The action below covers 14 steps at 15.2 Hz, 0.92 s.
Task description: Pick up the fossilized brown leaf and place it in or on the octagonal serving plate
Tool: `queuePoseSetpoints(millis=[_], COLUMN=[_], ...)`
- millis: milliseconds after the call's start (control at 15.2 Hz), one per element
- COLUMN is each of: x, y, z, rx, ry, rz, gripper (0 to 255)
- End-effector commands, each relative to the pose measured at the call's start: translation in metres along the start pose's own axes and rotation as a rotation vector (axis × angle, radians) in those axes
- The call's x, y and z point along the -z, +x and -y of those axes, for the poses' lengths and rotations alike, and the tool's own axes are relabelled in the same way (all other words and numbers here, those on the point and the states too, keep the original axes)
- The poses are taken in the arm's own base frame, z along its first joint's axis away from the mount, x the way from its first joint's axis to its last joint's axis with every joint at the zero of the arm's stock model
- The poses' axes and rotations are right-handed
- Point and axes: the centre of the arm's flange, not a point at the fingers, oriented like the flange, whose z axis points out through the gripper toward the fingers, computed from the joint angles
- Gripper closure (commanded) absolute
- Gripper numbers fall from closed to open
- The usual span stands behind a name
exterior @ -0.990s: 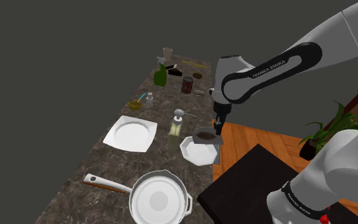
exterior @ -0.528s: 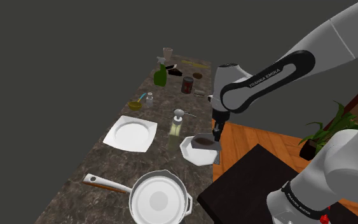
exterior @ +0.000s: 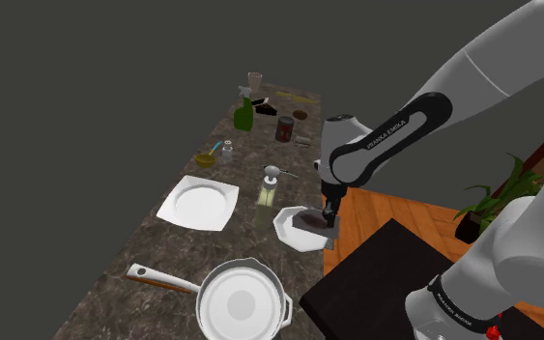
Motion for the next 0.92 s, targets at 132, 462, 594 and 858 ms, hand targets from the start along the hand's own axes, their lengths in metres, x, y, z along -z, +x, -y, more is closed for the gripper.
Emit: queuePoseSetpoints(millis=[132, 462, 594, 858], x=[-0.0119, -0.0119, -0.0119, -0.0119], y=[0.0127, 0.0127, 0.0127, 0.0125], z=[-0.0018, -0.0018, -0.0018, -0.0018], rx=[0.003, 0.003, 0.003, 0.003], ry=[-0.016, -0.016, -0.016, -0.016], rz=[-0.058, -0.058, -0.058, -0.058], gripper=[255, 255, 255, 0])
